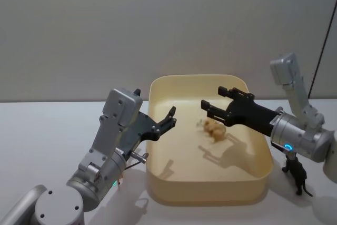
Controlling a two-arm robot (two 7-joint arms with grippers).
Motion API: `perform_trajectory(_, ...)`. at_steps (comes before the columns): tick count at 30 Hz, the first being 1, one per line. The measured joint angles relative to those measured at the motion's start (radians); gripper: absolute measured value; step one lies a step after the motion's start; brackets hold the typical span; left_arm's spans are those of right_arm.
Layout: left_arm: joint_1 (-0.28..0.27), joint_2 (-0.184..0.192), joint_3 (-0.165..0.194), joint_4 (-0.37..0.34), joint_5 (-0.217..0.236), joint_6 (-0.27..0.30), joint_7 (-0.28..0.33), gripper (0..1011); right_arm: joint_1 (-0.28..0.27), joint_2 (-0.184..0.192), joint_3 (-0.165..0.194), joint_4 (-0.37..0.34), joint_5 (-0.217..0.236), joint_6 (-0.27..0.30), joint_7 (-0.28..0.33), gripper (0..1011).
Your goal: Pick up the toy alternately with two hands and place it into the central storage box.
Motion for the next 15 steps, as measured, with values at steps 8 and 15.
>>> perform_trajectory(8,0.0,0.0,0.0,0.0,0.0,0.0,0.0,1001,0.005,0.002,0.0,0.002,0.0,-0.007,-0.008,936)
perform_trajectory(15,0.0,0.0,0.0,0.0,0.0,0.0,0.0,1001,-0.02,0.024,0.017,-0.034,-0.001,-0.02,-0.054,1001)
